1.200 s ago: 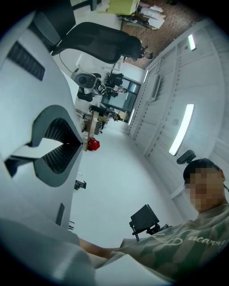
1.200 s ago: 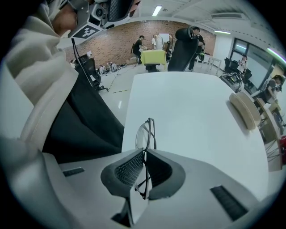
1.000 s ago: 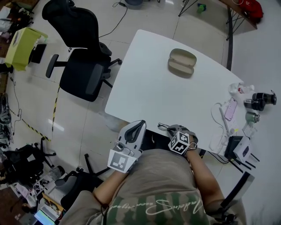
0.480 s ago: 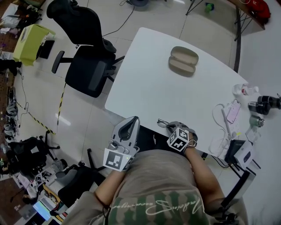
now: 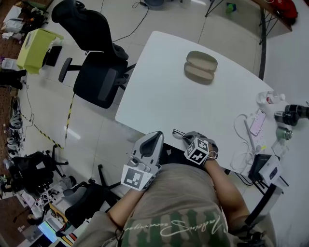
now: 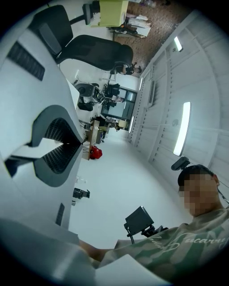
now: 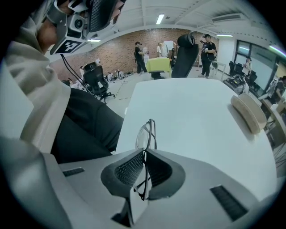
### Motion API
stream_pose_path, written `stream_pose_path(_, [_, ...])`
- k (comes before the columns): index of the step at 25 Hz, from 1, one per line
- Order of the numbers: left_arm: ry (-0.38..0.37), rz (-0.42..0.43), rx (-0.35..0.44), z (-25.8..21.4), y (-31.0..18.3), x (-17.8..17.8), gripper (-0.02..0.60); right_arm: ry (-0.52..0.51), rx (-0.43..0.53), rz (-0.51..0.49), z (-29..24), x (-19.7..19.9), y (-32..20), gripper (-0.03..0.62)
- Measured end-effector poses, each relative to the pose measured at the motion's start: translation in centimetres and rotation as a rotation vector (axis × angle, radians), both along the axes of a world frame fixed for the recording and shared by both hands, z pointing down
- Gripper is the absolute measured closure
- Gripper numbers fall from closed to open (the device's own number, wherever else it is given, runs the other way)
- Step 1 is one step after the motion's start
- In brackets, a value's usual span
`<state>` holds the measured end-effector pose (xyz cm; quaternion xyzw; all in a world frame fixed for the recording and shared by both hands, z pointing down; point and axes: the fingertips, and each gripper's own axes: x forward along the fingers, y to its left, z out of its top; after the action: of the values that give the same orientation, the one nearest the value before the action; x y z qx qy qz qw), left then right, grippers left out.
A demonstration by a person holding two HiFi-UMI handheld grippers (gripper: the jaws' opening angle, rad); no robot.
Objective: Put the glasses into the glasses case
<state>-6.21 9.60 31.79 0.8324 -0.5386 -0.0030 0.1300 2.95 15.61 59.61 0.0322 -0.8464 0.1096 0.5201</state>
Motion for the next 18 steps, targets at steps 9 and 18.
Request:
stream_pose_path(9, [0.024, 0.044, 0.018, -0.8, -1.1, -2.1, 0.577, 0.012, 0.017, 0.024, -0.9, -0.8, 0.3, 0.56])
stream_pose_path(18, [-0.009, -0.001, -0.011, 0.0, -0.1, -3.5, 0.577, 0.023, -0.006, 0.02, -0.7, -0.5, 0.0, 0.56])
